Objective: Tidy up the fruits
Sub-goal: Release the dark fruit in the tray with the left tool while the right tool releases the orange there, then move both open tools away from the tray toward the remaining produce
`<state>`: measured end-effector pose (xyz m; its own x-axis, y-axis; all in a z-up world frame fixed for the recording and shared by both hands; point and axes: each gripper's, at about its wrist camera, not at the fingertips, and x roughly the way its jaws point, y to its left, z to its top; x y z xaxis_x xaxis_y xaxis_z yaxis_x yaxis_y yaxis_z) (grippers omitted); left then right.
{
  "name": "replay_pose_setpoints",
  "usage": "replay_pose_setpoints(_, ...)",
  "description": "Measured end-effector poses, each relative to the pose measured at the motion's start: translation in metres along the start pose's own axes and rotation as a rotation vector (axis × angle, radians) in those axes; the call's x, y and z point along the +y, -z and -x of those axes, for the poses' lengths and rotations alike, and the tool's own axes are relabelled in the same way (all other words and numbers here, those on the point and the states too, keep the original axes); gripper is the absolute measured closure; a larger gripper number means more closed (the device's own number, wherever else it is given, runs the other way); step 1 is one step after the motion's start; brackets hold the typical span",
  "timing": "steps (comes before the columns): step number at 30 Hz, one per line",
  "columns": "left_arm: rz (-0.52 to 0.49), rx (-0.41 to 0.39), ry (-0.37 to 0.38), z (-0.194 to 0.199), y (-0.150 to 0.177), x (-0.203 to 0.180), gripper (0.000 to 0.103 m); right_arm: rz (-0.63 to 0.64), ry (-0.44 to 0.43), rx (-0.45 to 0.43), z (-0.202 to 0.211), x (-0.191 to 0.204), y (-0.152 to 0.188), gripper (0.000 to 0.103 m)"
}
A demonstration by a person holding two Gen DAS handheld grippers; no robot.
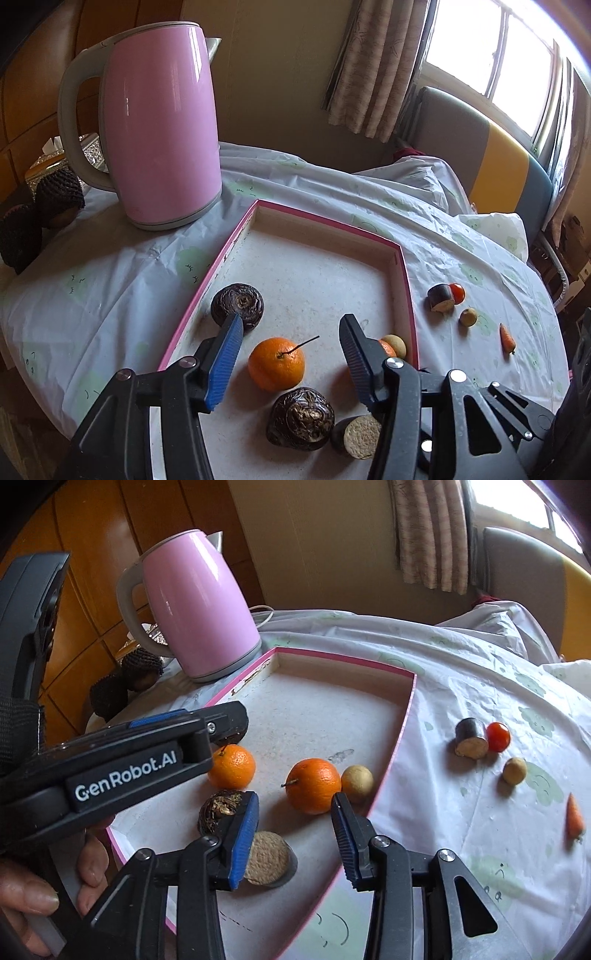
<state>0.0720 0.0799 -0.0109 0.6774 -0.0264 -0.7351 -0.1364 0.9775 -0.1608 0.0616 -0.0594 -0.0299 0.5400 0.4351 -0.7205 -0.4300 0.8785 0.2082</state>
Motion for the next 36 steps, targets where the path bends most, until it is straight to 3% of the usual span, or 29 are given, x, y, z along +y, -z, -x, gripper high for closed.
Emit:
replay_pose_setpoints(11, -0.010, -0.023, 0.015, 0.017, 0.010, -0.008, 0.048, -0.051, 0.060, -0.044, 0.023, -0.017, 0.012, 0.050)
replay_pose_setpoints(36, -0.172, -0.021, 0.103, 0.028, 0.031, -0.066, 0.048, -0.183, 0.185, -0.107, 0.058, -0.070, 0.031, 0.048)
